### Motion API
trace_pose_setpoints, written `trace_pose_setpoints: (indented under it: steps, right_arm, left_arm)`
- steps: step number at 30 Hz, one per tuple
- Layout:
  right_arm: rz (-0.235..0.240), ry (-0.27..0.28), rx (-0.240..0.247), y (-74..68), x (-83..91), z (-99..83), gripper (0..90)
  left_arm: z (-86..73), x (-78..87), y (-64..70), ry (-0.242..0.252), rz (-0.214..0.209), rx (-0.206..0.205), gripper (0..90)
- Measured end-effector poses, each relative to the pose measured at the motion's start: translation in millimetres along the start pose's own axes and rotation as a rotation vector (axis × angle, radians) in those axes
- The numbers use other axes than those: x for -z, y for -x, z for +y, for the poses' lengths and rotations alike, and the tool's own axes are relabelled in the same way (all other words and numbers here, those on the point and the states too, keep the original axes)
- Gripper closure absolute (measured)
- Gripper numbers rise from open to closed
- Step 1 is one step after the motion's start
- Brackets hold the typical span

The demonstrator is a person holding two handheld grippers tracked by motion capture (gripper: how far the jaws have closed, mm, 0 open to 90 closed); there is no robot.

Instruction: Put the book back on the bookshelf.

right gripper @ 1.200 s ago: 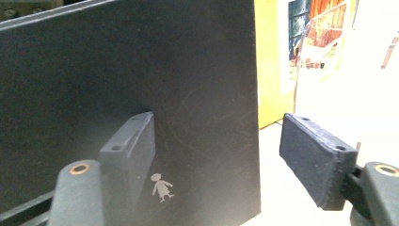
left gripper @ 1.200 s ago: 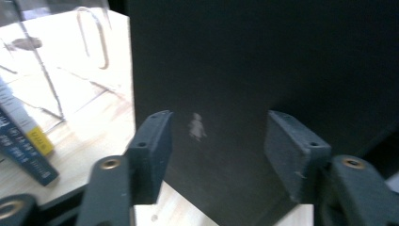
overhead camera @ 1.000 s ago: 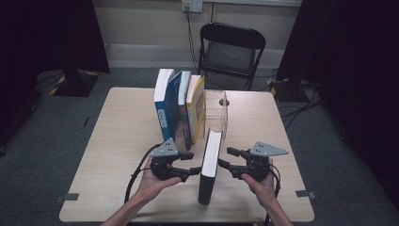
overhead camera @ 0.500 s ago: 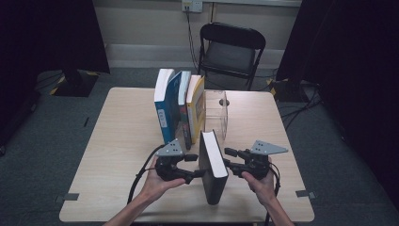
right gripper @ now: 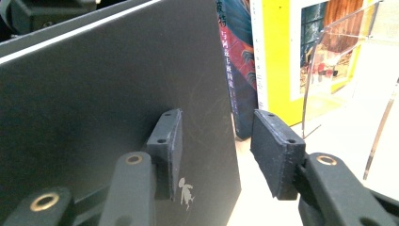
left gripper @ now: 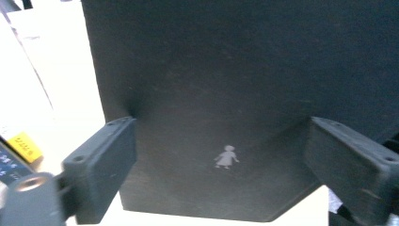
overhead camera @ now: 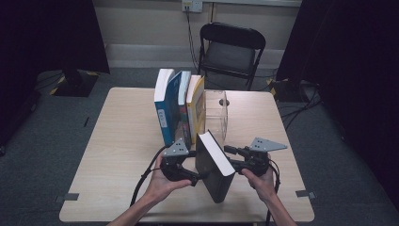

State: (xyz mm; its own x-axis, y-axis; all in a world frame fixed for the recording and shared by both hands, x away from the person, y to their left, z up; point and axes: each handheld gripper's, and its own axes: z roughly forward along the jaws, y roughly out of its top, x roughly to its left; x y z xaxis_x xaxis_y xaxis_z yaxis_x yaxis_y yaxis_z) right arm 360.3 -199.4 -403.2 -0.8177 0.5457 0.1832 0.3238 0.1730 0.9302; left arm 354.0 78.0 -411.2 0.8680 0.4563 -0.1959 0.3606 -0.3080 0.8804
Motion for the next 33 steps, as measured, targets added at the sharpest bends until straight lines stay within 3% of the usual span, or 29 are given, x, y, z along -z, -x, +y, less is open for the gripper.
trace_pose_setpoints:
  steps: [4,14,19,23,28,33]
  right_arm:
    - [0.019,-0.005,-0.006,3.7,-0.7,0.8,56.8]
    - [0.04,-0.018,-0.01,16.7,-10.4,8.1,60.2]
    - [0.04,-0.011,-0.01,18.0,-14.5,10.3,59.3]
    - [0.033,-0.014,-0.014,19.3,-11.9,8.5,51.4]
    - [0.034,-0.031,-0.016,18.5,-2.0,4.7,46.6]
    - [0.019,-0.035,-0.016,13.5,11.1,0.1,43.4]
  left_arm:
    - [4.3,-5.1,-3.2,-0.028,0.016,0.019,0.0]
    - [4.9,-8.0,-7.5,0.001,0.073,0.038,0.0]
    - [3.8,-6.7,-6.6,-0.001,0.095,0.02,0.0]
    - [2.9,-5.0,-12.3,-0.013,0.096,0.025,1.4]
    - [0.6,-5.1,-26.2,-0.037,0.053,0.057,5.9]
    - [-2.3,-7.0,-28.1,-0.038,0.037,0.043,10.3]
